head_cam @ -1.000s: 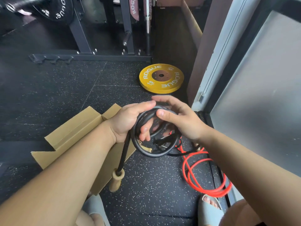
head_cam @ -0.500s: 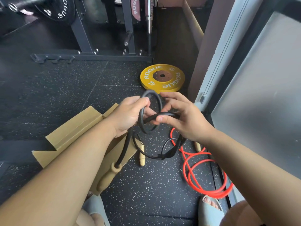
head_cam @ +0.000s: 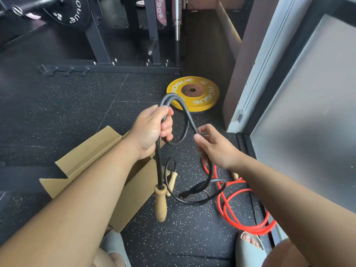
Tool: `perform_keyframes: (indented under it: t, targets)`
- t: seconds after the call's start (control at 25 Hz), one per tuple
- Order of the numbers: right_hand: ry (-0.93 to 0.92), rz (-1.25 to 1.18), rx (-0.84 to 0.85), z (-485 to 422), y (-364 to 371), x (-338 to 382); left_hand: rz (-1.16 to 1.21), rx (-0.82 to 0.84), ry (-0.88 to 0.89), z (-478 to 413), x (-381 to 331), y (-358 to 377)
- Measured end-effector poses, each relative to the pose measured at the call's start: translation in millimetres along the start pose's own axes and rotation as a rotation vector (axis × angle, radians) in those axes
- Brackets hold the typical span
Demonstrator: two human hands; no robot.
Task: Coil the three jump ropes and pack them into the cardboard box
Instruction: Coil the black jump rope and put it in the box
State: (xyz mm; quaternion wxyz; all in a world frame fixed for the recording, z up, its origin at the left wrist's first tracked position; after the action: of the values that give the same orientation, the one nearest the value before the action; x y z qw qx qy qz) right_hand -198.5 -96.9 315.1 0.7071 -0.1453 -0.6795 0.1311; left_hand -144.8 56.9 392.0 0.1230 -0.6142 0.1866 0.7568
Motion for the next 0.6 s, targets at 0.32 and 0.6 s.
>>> perform_keyframes:
  t: [0.32, 0.6]
  targets:
    - [0.019, 0.072, -0.104, 0, -14, 11, 0.109, 0.105, -0.225, 2, 22, 3]
    - [-0.023, 0.017, -0.084, 5, -14, 29, 0.209, 0.057, -0.124, 0, 13, -6]
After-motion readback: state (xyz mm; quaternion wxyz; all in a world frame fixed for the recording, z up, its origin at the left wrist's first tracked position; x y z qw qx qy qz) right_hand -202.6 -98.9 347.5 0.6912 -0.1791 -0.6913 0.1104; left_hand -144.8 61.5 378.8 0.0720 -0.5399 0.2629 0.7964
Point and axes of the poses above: each hand's wrist, its own z-axis away from the middle knuckle, its own y-axis out of the palm, x = y × z, the point moved 10 cm from there along -z, towards the middle knuckle, and after that the axes turned 6 degrees about -y, right-handed, at the moved point
